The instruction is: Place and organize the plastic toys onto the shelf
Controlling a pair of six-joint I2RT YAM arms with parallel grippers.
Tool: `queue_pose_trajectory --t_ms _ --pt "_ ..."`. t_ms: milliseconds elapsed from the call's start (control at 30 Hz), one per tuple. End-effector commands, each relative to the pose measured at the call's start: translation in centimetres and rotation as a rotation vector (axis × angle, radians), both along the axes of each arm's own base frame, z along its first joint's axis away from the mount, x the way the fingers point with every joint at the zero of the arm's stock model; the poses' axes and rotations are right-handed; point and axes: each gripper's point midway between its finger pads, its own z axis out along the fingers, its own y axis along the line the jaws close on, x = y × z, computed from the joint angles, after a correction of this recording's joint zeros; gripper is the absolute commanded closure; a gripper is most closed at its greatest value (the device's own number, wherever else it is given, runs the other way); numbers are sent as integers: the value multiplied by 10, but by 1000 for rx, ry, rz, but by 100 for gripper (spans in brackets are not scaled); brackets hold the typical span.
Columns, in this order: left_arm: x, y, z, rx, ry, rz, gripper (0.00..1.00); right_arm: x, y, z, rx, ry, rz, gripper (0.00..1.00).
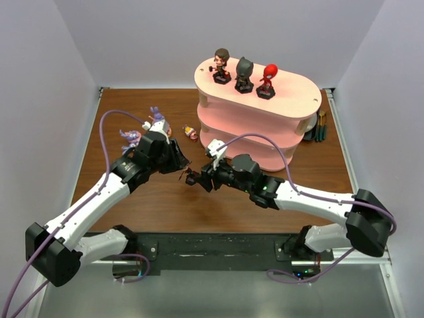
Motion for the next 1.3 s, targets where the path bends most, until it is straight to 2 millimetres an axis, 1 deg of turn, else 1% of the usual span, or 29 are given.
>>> queue_pose_trajectory --t_ms 0,100,233,300,333,567,633,933,1067,1100,1167,1267 --pt "1 -4 14 -39 -34 4 95 13 18 33 78 -83 -21 50" --pt "0 -5 15 -42 -34 -2 95 14 21 27 65 -78 -18 53" --pt "0 -6 16 -44 -36 -3 95 18 23 22 52 -76 -33 55" --pt "-1 -7 17 -48 -35 -9 95 20 25 22 56 -77 -36 58" --pt "-1 -7 18 -48 -37 -10 95 20 27 18 49 -72 -33 58" --pt "-3 -9 20 -60 -38 -19 95 23 35 11 45 -62 -28 62" --pt "-4 -10 20 -61 -37 -22 95 25 36 12 45 -64 -32 63" --pt "-3 -12 21 -68 -42 -28 95 29 37 2 22 -56 -39 72" --pt "-3 -13 21 -70 -41 -31 95 29 38 -1 18 -52 -41 79" --pt "-3 -12 21 -68 -42 -31 95 29 38 -2 15 -50 -41 83" --pt "-4 -13 22 -70 -42 -31 95 29 38 -2 15 -51 -40 86" --pt "-4 -13 22 -72 -46 -33 95 29 38 -2 16 -52 -41 94"
